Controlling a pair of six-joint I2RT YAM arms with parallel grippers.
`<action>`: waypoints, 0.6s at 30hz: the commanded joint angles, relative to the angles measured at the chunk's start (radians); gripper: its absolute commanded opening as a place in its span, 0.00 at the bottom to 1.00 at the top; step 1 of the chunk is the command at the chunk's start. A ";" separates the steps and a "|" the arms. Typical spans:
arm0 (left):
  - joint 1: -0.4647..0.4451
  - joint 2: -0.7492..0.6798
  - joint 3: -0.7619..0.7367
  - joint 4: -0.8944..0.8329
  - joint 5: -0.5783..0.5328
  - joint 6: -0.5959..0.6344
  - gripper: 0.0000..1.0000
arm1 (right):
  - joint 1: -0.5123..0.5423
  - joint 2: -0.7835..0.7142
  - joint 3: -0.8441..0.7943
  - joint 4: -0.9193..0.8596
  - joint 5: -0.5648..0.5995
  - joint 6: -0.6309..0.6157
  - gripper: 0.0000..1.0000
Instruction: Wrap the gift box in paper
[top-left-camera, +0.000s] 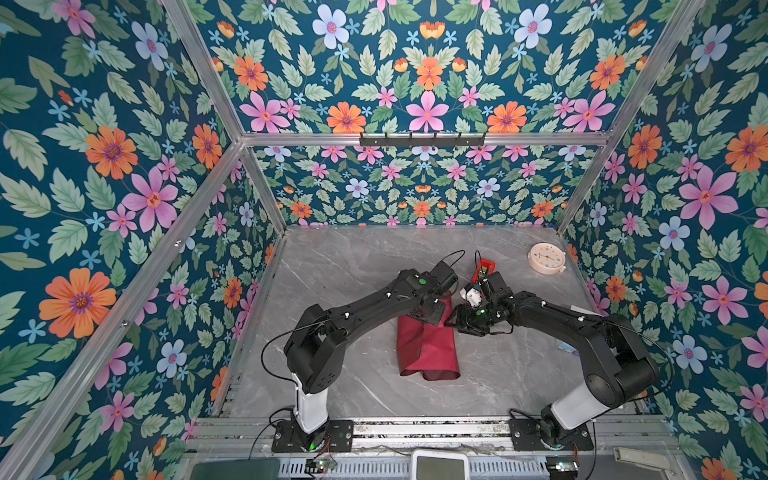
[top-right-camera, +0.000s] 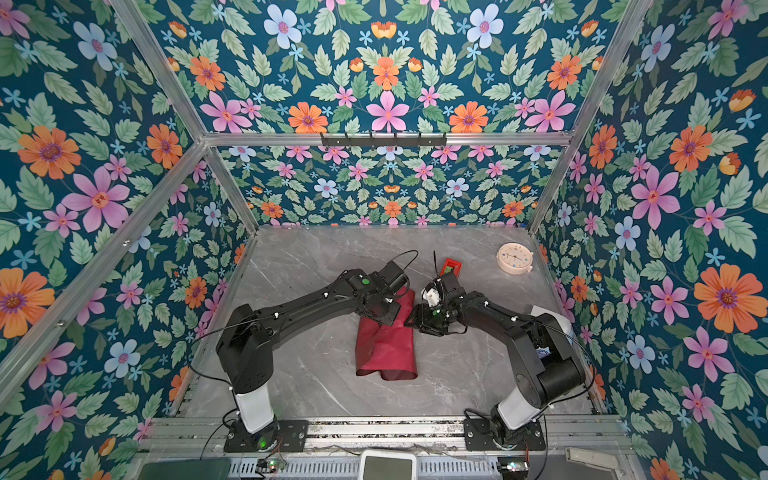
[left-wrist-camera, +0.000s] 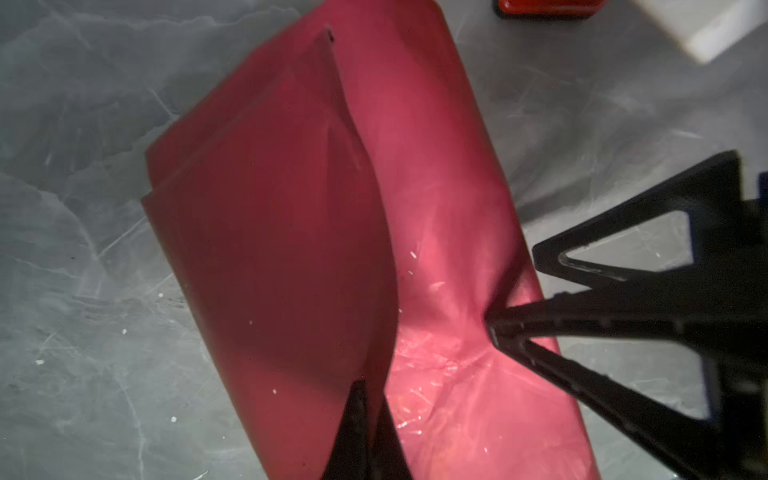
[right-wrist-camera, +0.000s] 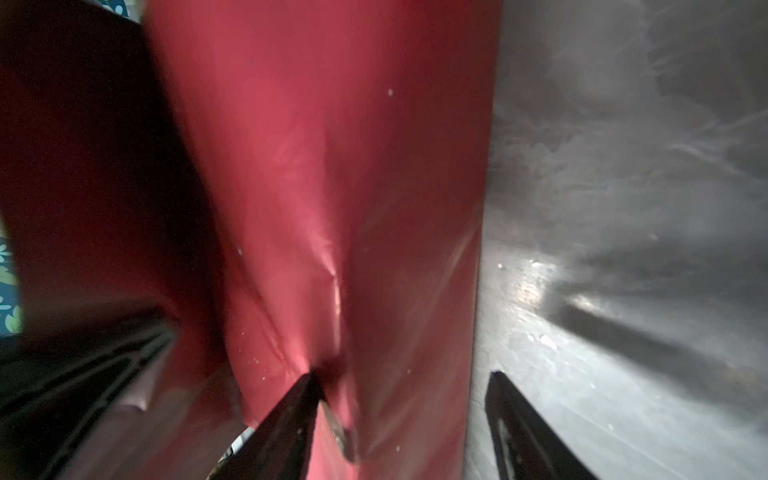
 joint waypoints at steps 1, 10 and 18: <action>-0.008 0.020 0.016 -0.014 0.034 0.008 0.00 | 0.000 0.004 0.003 -0.040 0.055 0.000 0.65; -0.014 0.065 0.051 -0.030 0.036 0.008 0.00 | 0.000 0.001 0.004 -0.040 0.050 0.005 0.65; -0.014 0.078 0.051 -0.003 0.049 0.005 0.00 | 0.000 0.002 0.003 -0.036 0.044 0.008 0.65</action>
